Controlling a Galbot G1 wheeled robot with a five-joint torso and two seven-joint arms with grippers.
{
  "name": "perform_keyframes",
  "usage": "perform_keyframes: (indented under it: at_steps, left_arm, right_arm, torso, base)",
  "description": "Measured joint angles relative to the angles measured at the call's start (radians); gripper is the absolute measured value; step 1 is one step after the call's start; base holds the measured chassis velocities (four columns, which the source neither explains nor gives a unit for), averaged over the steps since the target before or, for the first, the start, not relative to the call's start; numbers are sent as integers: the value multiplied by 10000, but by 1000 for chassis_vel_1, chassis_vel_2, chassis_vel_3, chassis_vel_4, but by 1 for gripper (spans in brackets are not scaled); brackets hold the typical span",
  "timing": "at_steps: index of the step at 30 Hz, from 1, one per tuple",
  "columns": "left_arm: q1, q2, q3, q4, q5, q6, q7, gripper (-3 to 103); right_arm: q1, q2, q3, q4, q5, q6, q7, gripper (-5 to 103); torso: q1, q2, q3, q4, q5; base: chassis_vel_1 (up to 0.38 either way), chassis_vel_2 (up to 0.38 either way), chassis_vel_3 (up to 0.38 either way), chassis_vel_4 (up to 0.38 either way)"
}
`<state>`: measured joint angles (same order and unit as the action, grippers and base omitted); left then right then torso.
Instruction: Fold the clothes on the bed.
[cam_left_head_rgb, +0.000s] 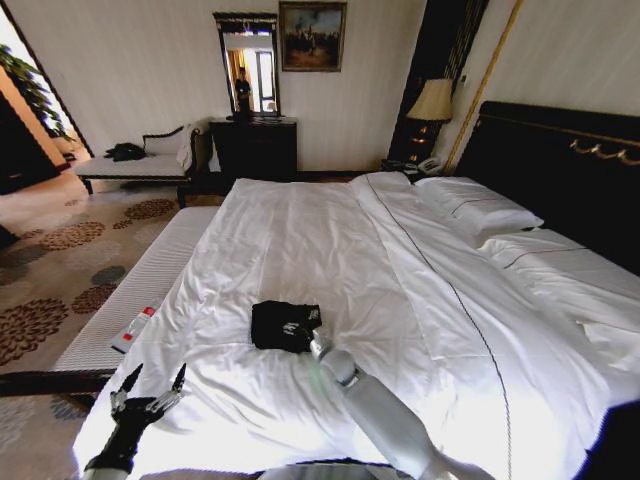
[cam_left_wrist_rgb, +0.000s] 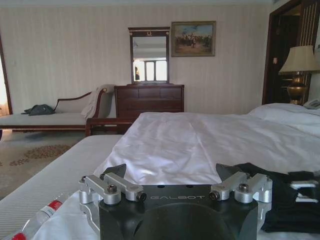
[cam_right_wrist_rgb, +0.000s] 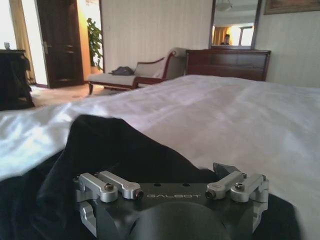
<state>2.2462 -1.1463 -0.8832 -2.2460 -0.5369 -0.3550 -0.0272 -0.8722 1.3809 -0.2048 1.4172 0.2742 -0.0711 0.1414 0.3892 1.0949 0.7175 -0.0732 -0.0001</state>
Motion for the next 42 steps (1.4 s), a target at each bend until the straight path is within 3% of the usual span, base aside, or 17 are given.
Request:
perform_keyframes:
  at_steps: [10, 19, 23, 30, 34, 39, 42]
  left_arm:
    - [0, 0, 0, 0, 0, 0, 0, 100]
    - [0, 0, 0, 1, 0, 0, 0, 100]
    - [0, 0, 0, 0, 0, 0, 0, 100]
    - [0, 0, 0, 0, 0, 0, 0, 100]
    - [0, 0, 0, 0, 0, 0, 0, 100]
    - [0, 0, 0, 1, 0, 0, 0, 100]
    - [0, 0, -1, 0, 0, -1, 0, 100]
  right_arm:
    - [400, 471, -321, -253, 85, 14, 64, 100]
    - [592, 1169, -529, -1487, -619, 419, -11, 100]
    - [767, 1077, -563, -1401, -457, 412, 9, 100]
    - [371, 9, -255, 204, 755, -27, 279, 100]
    - [-12, -389, 235, 882, 889, -57, 263, 100]
    - [-820, -1216, 1374, 1892, 930, 85, -114, 100]
    - [-1515, -2027, 2409, 2524, 817, 575, -546, 100]
  torso:
    - [0, 0, 0, -1, -1]
    - [0, -1, 0, 0, 0]
    - [0, -1, 0, 0, 0]
    - [0, -1, 0, -2, 1]
    - [-1, -1, 0, -2, 3]
    - [0, -1, 0, -2, 4]
    - [0, -1, 0, 0, 6]
  base:
    - [0, 0, 0, 0]
    - [0, 0, 0, 0]
    - [0, 0, 0, 0]
    - [0, 0, 0, 0]
    - [0, 0, 0, 0]
    - [0, 0, 0, 0]
    - [0, 0, 0, 0]
